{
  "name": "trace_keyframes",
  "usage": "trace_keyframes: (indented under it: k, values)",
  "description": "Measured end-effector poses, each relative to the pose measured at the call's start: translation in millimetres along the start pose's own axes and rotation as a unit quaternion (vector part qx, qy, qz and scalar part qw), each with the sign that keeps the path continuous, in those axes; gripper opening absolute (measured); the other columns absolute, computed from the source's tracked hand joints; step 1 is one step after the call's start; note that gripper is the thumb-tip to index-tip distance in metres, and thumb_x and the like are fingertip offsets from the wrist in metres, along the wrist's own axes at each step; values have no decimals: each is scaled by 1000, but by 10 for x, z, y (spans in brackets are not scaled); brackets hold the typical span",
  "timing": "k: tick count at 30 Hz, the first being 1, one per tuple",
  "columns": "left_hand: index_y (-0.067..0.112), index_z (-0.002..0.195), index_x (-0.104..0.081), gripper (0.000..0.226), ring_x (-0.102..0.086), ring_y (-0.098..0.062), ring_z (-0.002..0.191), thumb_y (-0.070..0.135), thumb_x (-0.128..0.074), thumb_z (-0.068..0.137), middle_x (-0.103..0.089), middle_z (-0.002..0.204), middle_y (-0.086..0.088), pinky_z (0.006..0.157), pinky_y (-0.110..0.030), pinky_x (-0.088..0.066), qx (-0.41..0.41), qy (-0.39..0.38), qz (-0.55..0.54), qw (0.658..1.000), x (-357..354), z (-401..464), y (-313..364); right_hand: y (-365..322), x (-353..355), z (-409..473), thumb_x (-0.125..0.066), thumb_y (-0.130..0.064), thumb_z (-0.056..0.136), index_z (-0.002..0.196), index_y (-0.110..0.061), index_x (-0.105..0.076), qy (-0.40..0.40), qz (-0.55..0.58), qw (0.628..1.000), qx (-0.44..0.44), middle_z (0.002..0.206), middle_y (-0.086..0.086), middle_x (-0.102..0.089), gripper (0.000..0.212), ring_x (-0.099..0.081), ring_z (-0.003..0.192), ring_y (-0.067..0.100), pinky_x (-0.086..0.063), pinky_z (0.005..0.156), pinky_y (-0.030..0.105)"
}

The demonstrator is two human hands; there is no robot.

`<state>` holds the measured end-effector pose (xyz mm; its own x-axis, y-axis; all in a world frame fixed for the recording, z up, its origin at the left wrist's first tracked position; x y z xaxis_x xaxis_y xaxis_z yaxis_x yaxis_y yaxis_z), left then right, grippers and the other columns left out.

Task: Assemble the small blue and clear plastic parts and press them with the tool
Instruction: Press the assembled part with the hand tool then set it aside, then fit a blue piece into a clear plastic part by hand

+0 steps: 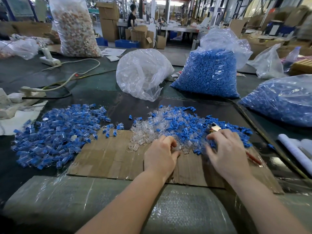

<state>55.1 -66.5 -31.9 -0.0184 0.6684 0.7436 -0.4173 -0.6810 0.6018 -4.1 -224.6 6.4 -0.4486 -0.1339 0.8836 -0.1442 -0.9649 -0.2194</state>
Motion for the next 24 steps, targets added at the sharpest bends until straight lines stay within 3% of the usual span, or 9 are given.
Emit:
trace_keyframes:
  k: [4,7,12,17,24]
  values:
    - [30,97,-56,13,-50,-5,85,34,-63,86,-59,91,12,69,-19,-42,10,3,-9,1000,-10,-11,-37,-95,-57,-59,-70,-12,73,82,-18,-66,-68,-11,994,90,88,-2,-57,12,-52,92,22,-39,83,38]
    - [30,97,-58,12,-55,-7,83,29,-64,86,-62,89,9,75,-25,-49,21,4,-29,999,-3,-21,-49,-115,-103,-67,-71,-9,72,82,-21,-71,-52,-55,992,104,85,-3,-61,16,-54,87,24,-37,79,38]
    - [26,91,-63,8,-58,-6,76,22,-66,85,-62,79,13,73,-23,-50,35,8,-86,996,32,-30,-64,-139,-148,-36,-80,-3,64,68,-21,-70,-7,-104,987,124,70,-3,-61,21,-57,69,22,-28,75,34]
    - [24,86,-65,5,-58,-8,80,19,-65,85,-64,82,9,77,-24,-49,47,13,-106,993,57,-21,-90,-203,-229,-22,-79,-8,68,69,-19,-67,-23,-119,986,117,71,-2,-61,17,-57,70,21,-44,73,36]
    - [24,88,-63,5,-56,-11,87,19,-63,87,-63,87,9,81,-30,-48,32,9,-90,995,46,-20,-88,-265,-266,-59,-66,-9,74,80,-18,-64,9,28,998,49,81,-2,-61,11,-57,81,22,-36,78,35]
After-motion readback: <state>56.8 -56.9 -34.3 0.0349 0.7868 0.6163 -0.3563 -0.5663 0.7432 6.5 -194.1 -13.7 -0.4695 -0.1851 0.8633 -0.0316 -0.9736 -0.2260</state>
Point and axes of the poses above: each hand's wrist, its own z-axis towards the middle knuckle, its own x-axis out of the back of the hand, y = z × x, the point moved 2 cm from there along z, towards the middle knuckle
